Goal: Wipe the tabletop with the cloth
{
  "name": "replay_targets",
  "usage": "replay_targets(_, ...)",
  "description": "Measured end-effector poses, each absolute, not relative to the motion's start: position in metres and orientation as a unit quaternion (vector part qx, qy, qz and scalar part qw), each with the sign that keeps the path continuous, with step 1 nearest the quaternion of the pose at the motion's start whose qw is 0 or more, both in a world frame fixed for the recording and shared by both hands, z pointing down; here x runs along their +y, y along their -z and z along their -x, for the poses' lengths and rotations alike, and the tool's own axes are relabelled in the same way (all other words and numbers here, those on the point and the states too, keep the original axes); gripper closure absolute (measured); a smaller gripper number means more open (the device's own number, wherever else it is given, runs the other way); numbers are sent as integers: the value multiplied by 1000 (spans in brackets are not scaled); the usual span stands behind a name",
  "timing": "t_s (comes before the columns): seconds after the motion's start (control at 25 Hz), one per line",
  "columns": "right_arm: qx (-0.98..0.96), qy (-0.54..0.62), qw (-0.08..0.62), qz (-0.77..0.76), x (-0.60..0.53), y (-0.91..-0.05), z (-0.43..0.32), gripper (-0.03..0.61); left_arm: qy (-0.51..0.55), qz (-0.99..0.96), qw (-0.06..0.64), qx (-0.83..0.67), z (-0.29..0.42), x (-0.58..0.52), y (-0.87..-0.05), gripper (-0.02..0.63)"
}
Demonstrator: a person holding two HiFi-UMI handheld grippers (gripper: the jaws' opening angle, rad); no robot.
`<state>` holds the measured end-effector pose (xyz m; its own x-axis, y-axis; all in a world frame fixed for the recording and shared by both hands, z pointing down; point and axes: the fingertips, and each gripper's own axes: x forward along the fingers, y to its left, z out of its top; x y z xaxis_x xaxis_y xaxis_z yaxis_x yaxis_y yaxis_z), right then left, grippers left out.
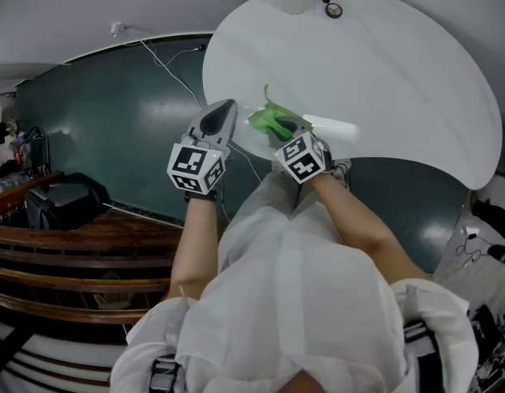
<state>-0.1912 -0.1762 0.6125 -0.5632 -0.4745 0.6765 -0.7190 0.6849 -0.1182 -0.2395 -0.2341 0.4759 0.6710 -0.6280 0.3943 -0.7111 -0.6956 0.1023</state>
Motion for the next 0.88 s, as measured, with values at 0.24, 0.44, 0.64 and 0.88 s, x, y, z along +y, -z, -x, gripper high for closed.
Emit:
replay_targets(0.24, -880, -198, 314, -298, -143, -616, 172, 495, -168, -912, 130, -352, 209, -233, -481, 595)
replay_targets(0.44, -874, -209, 310, -312, -132, -617, 122, 495, -165, -918, 135, -335, 173, -234, -482, 595)
replay_targets(0.64, -853, -231, 309, -350, -124, -621, 45, 495, -162, -921, 138, -327, 134, -232, -482, 595)
replay_targets(0.88, -827, -230, 326, -395, -127, -623, -52, 495, -161, -920, 144, -328, 101, -238, -484, 595)
